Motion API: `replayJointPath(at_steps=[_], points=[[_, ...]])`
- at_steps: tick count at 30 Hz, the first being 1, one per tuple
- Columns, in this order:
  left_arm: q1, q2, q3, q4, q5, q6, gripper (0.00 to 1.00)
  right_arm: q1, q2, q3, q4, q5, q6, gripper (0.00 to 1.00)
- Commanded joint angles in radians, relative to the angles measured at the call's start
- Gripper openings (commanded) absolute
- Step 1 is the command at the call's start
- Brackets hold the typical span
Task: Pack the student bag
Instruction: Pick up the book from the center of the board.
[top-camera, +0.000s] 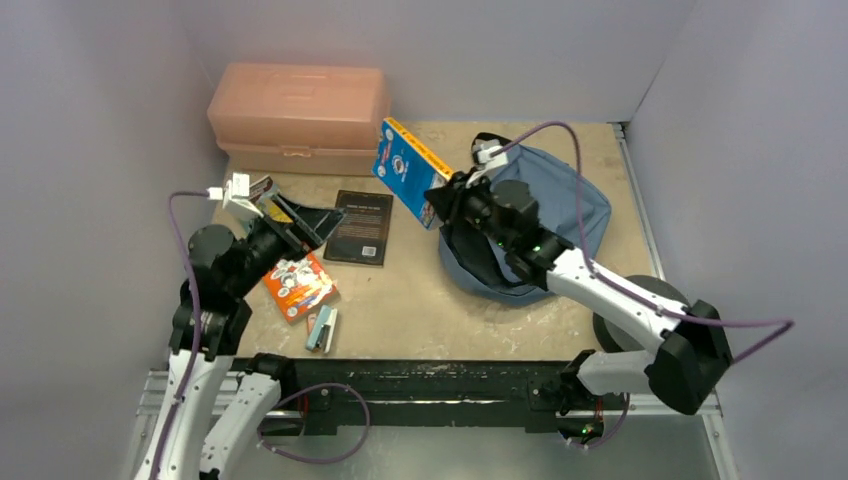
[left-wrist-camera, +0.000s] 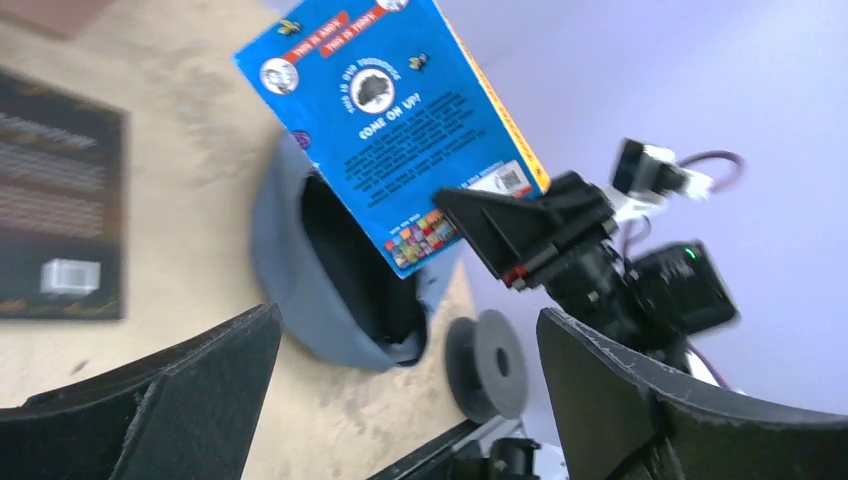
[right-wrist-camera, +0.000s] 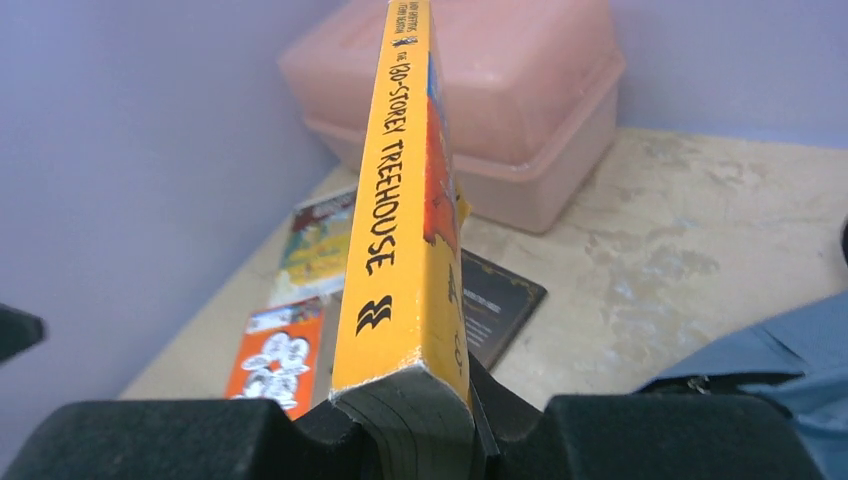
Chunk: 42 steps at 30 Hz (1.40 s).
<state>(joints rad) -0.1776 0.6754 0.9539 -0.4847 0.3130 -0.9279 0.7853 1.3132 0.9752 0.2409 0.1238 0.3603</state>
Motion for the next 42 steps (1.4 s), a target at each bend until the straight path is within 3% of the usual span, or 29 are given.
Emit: replayJointPath(at_steps=[1,3,4,5,7,11,18,23,30,34,36,42], points=[[-0.003,-0.096,-0.219,0.536,0.187,-0.184,0.99,-0.122,-0.115,-0.036,0.143,-0.44,0.092,0.0],[-0.008,-0.075,-0.261,0.64,0.195,-0.268,0.98,-0.17,-0.12,-0.086,0.281,-0.544,0.155,0.0],[-0.012,-0.058,-0.264,0.671,0.195,-0.295,0.97,-0.183,-0.115,-0.112,0.371,-0.58,0.886,0.0],[-0.02,-0.038,-0.269,0.709,0.195,-0.321,0.96,-0.19,-0.1,-0.139,0.467,-0.604,1.059,0.0],[-0.046,-0.017,-0.284,0.782,0.161,-0.35,0.95,-0.193,-0.057,-0.167,0.649,-0.637,1.241,0.0],[-0.139,-0.012,-0.304,0.812,0.024,-0.308,0.97,-0.194,0.02,-0.177,0.856,-0.64,1.48,0.0],[-0.24,0.047,-0.332,0.935,-0.07,-0.303,0.98,-0.193,0.026,-0.164,0.852,-0.613,1.514,0.0],[-0.298,0.052,-0.31,0.844,-0.151,-0.295,0.98,-0.192,0.028,-0.177,0.883,-0.58,1.529,0.0],[-0.322,0.142,-0.303,0.992,-0.149,-0.35,0.95,-0.192,0.03,-0.194,0.887,-0.577,1.523,0.0],[-0.338,0.19,-0.305,1.109,-0.158,-0.355,0.77,-0.188,0.009,-0.207,0.819,-0.567,1.445,0.0],[-0.345,0.184,-0.309,1.112,-0.188,-0.341,0.64,-0.188,-0.028,-0.233,0.748,-0.539,1.388,0.0],[-0.356,0.19,-0.323,1.06,-0.244,-0.333,0.42,-0.165,-0.113,-0.267,0.578,-0.45,1.242,0.0]])
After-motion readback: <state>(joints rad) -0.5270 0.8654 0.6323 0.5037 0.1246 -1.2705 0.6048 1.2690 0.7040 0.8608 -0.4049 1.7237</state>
